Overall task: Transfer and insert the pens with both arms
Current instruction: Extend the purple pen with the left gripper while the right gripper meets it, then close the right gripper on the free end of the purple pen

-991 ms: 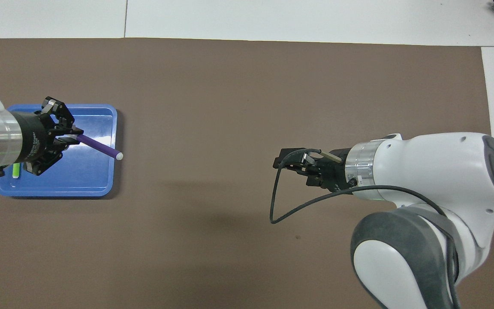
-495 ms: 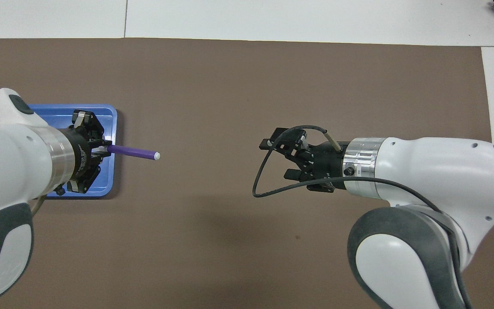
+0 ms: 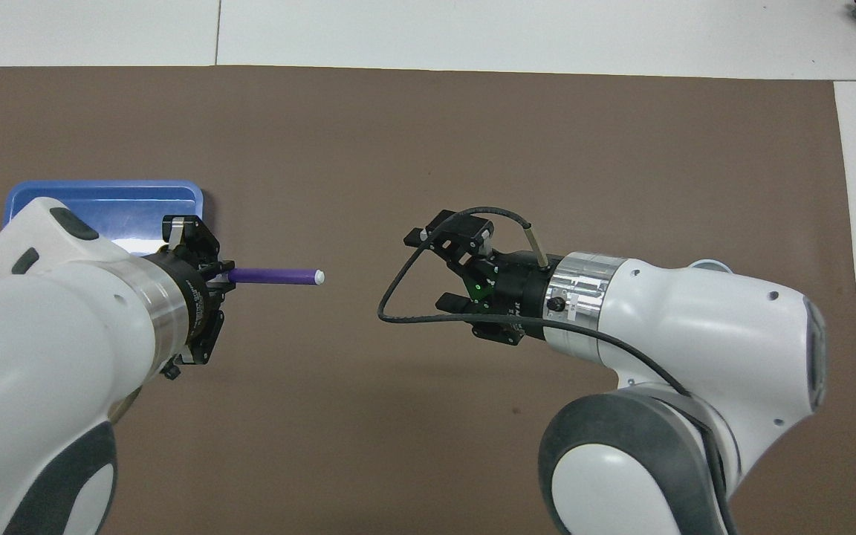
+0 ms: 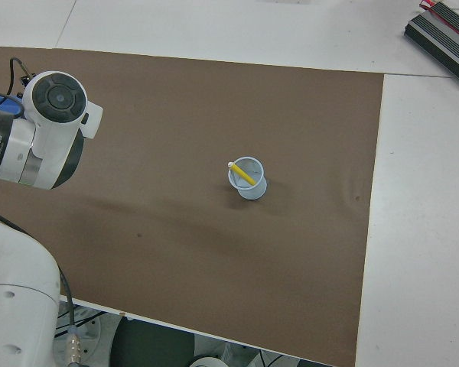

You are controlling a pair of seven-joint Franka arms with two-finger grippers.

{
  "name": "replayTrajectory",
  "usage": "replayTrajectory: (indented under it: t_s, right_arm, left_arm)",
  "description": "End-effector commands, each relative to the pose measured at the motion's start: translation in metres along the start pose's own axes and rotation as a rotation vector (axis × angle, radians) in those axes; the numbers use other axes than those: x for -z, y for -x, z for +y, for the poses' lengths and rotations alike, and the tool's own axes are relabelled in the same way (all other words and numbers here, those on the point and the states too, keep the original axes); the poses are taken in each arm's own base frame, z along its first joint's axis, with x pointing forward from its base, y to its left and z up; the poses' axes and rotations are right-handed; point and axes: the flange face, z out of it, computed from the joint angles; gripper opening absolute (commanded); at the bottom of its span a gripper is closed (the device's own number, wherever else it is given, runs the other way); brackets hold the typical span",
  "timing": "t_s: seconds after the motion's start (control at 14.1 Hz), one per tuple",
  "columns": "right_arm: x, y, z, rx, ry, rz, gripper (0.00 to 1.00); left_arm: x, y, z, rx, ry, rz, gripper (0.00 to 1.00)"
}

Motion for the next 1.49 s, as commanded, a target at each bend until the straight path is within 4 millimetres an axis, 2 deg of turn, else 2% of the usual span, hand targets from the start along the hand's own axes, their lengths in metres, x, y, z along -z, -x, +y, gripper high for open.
replayTrajectory:
  t_s: [0.0, 0.35, 0.57, 0.78, 0.92, 1.06, 1.13, 1.34, 1.42]
  right_arm:
    - [-0.009, 0.017, -0.002, -0.058, -0.033, -0.023, 1.0]
    - [-0.017, 0.052, -0.013, -0.038, -0.074, -0.058, 0.99]
    - [-0.021, 0.067, -0.016, -0.036, -0.075, -0.074, 0.87]
    - [-0.019, 0.067, -0.021, -0.038, -0.085, -0.075, 0.78]
    - [-0.019, 0.067, -0.021, -0.032, -0.087, -0.073, 0.66]
    - [-0.018, 0.066, -0.021, -0.03, -0.096, -0.064, 0.61]
    - [-0.018, 0.066, -0.022, -0.029, -0.105, -0.056, 0.56]
    - [-0.017, 0.064, -0.022, -0.029, -0.11, -0.051, 0.54]
    - [-0.017, 0.063, -0.022, -0.028, -0.109, -0.05, 0.5]
  left_arm:
    - [0.003, 0.01, -0.015, 0.03, 0.019, 0.019, 0.0]
    - [0.006, 0.018, -0.019, 0.056, 0.027, 0.015, 0.0]
    - [0.007, 0.023, -0.022, 0.055, 0.031, 0.015, 0.0]
    - [0.007, 0.024, -0.022, 0.067, 0.031, 0.014, 0.0]
    - [0.008, 0.029, -0.025, 0.059, 0.032, 0.014, 0.0]
    - [0.011, 0.029, -0.026, 0.064, 0.037, 0.013, 0.0]
    - [0.011, 0.028, -0.025, 0.066, 0.037, 0.014, 0.0]
    - [0.012, 0.029, -0.026, 0.066, 0.04, 0.013, 0.0]
    - [0.013, 0.031, -0.027, 0.063, 0.042, 0.013, 0.0]
